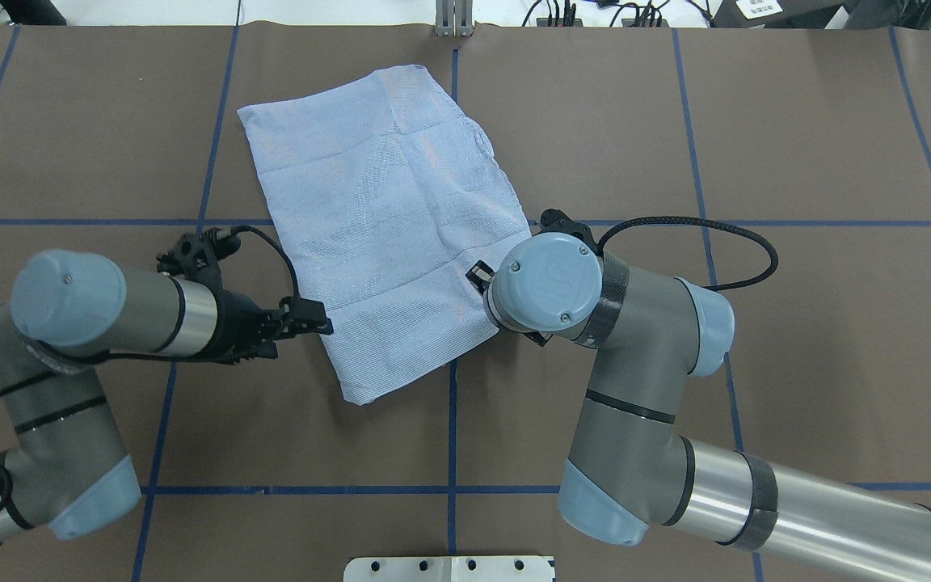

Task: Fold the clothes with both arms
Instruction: 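Grasp the shirt edge nearest the robot with the left gripper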

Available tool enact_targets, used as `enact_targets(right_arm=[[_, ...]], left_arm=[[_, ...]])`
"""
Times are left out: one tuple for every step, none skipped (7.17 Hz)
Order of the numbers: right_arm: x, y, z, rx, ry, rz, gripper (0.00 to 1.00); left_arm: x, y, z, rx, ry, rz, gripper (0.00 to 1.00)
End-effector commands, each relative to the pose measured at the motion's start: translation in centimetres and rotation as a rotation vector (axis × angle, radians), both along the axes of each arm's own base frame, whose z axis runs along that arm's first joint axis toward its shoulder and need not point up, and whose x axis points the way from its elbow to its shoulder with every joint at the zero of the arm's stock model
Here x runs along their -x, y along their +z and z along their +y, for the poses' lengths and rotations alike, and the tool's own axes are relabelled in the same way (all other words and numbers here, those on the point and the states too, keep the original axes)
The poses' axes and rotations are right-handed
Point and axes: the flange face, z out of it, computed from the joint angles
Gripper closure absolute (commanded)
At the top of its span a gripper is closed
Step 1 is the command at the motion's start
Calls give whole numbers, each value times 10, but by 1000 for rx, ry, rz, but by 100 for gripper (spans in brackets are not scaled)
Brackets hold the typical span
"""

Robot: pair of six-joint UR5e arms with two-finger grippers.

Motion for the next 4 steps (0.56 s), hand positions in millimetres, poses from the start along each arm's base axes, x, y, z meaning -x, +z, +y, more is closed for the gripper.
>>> enact_targets(right_arm=[[0, -2, 1, -1, 1, -2, 100], [0, -2, 1, -1, 1, -2, 100], [0, -3, 1, -2, 1, -3, 100], [0, -3, 1, -2, 1, -3, 100]], left_arm=[[-42, -23, 39, 176, -77, 59, 15], [-53, -25, 50, 212, -67, 66, 21], [-57, -21, 51, 217, -67, 57, 22], [-65, -20, 48, 214, -81, 51, 22]])
